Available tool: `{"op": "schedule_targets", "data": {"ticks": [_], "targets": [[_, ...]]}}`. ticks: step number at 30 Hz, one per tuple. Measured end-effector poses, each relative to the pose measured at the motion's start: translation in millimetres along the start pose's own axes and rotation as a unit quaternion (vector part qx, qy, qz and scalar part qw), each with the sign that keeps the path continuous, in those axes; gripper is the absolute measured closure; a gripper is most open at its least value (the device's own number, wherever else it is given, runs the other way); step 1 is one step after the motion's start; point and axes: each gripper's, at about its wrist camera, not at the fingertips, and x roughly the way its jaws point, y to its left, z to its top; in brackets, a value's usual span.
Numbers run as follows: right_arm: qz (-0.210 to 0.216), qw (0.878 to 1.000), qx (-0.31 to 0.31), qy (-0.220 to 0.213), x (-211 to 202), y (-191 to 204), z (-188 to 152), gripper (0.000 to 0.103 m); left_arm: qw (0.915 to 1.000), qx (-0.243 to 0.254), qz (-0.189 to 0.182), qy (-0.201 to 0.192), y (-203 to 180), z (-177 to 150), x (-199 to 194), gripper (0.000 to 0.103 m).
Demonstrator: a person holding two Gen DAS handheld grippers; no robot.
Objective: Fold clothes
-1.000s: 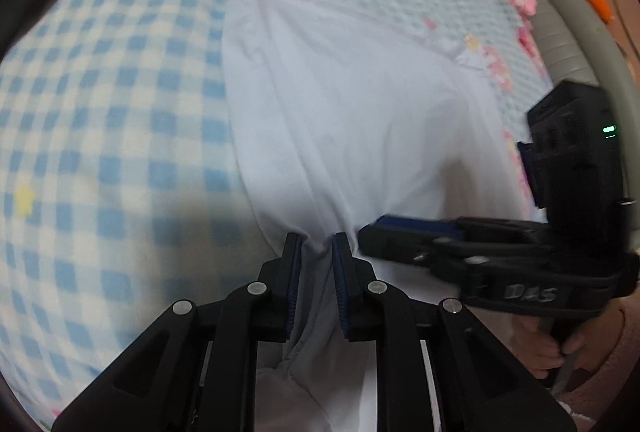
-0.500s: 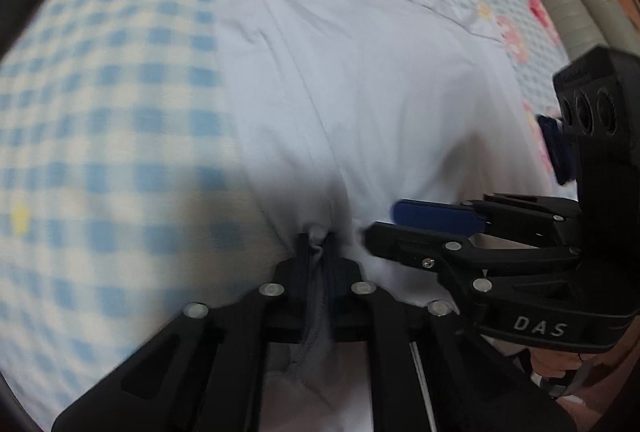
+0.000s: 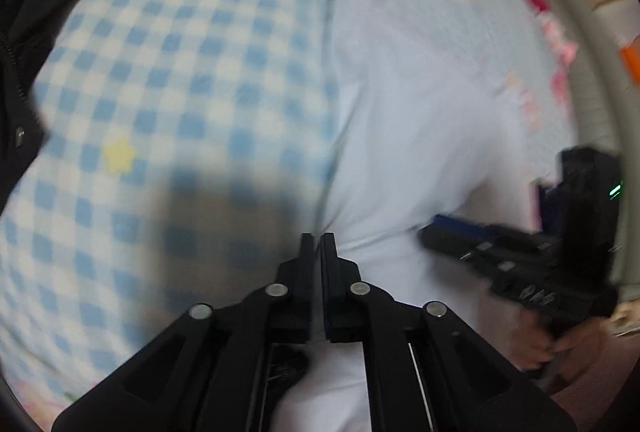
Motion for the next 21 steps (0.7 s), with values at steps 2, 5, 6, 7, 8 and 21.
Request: {"op": "schedule_targets", "data": {"ticks": [2,5,6,7,8,21], "targets": [[-0.003,1.0,0.0,-0.006,-4,-1,5,0.062,0.9998,-0.002,-0.014,-0.014,-2,7,-2,0.062],[-0.008,1.0,-0.001,-0.014,-10,-2,14,0.055,0.9999,-0.003,-0.014,-0.008,-2,19,7,0.065],[-0.01,1.0,-0.001,-0.017,-12,-2,16,0.055,0.9999,-0.003,-0.012,-0.003,-1,23,11,0.085],[-0.012,1.0,-0.002,-0.02,-14,-2,19,0.055,0.9999,-0.003,-0.01,0.001,-1,28,15,0.1],[-0.013,1.0,-0.002,-0.023,-16,-3,22,0.055,1.0,-0.003,-0.008,0.006,-1,32,19,0.1],[-0.063,0.996,0.03,-0.056,-49,-58,20,0.054,0.9982,-0.054,-0.013,0.023,28,29,0,0.073]]}}
